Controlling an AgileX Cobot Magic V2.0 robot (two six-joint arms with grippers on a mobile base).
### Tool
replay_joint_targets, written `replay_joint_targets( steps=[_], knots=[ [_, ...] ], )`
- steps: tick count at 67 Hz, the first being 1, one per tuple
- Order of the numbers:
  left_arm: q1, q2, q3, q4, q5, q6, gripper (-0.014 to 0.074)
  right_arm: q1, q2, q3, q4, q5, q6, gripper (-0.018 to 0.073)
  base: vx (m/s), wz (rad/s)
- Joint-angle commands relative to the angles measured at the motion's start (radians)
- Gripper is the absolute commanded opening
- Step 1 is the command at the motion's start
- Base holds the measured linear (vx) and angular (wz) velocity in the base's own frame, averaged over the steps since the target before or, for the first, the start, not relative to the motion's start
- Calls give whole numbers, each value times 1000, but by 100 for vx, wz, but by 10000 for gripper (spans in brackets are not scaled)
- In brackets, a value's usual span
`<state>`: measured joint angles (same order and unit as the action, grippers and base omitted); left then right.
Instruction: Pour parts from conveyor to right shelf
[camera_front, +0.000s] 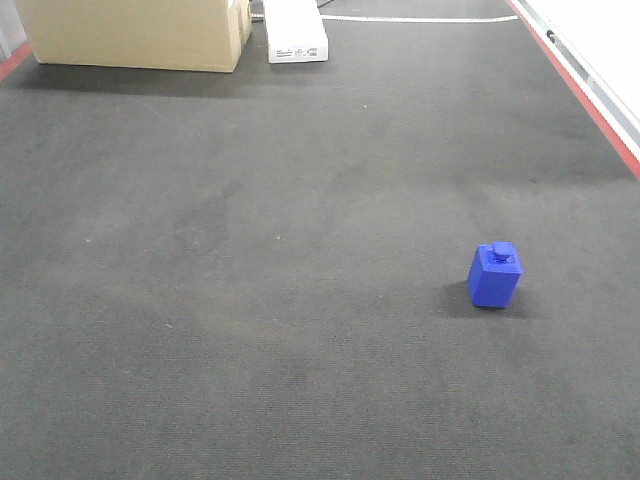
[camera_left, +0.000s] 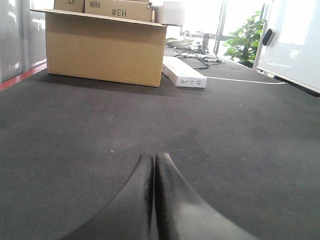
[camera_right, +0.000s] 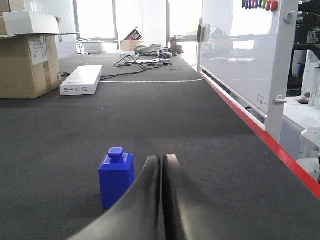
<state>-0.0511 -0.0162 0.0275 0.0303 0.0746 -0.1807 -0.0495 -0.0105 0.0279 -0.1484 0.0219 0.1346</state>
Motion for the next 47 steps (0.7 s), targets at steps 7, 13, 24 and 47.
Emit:
replay_joint_targets(
  steps=[7,13,24,47],
  knots=[
    [-5,-9,22,-9,-75,-4,-6,-8,-9,19,-7,-77,-5,-8,0,0],
    [-5,-9,22,-9,-75,-4,-6,-8,-9,19,-7,-77,-5,-8,0,0],
    [-5,-9,22,-9,-75,-4,-6,-8,-9,19,-7,-77,-5,-8,0,0],
    [-5,-9,22,-9,-75,-4,-6,-8,-9,19,-7,-77,-5,-8,0,0]
  ],
)
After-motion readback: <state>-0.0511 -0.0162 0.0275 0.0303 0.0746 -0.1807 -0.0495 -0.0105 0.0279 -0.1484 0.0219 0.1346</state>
